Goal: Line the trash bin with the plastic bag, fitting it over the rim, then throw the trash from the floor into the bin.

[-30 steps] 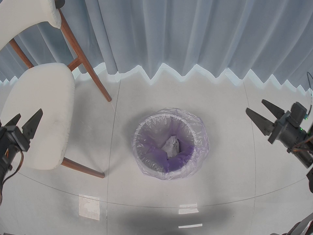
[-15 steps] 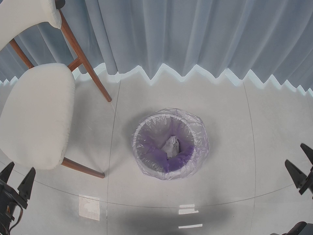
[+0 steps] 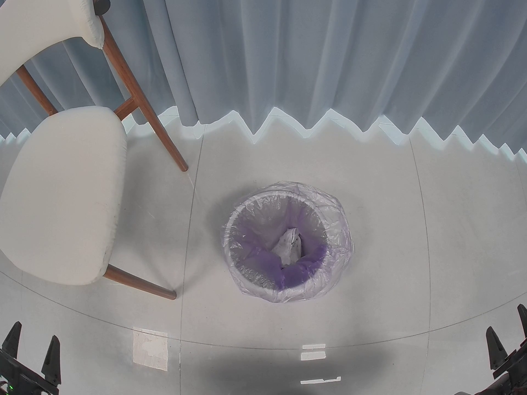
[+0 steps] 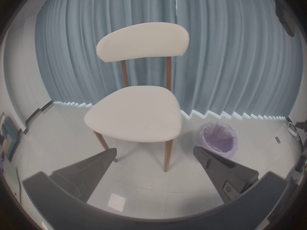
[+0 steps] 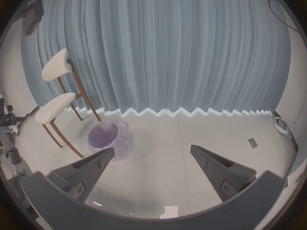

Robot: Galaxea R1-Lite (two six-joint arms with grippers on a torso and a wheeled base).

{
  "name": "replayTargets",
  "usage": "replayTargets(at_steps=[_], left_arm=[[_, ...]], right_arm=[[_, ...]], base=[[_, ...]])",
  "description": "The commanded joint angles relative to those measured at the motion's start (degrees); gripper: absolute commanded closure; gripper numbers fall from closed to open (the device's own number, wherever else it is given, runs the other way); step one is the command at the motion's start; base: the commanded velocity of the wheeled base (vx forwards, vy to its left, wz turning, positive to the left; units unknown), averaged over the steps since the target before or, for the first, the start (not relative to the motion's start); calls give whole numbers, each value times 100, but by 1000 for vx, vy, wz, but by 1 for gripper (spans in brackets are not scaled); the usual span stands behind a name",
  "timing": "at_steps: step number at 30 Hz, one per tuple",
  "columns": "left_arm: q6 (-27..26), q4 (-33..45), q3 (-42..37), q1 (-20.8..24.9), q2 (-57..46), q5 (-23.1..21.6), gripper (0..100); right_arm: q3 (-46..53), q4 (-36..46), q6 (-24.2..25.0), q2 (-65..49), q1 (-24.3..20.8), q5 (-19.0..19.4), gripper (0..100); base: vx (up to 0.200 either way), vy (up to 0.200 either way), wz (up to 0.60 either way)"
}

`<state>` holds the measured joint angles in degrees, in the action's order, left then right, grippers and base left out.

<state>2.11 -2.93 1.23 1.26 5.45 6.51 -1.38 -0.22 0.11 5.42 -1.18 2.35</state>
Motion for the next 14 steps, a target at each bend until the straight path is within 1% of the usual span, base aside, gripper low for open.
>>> replayTargets(at_steps=[1,3,14], left_arm=[[-343,301,-123,-108,-545,-721,0],[-264,301,-123,-117,-545,-704,0],[-281,301,-123,-117,-545,-704,0]], right_arm=[[138,40,-99,-534,109,160,0],[138,40,-99,-542,109,160,0],[138,13,-72,-542,118,160,0]], base=[[0,0,0],[0,0,0],[0,0,0]])
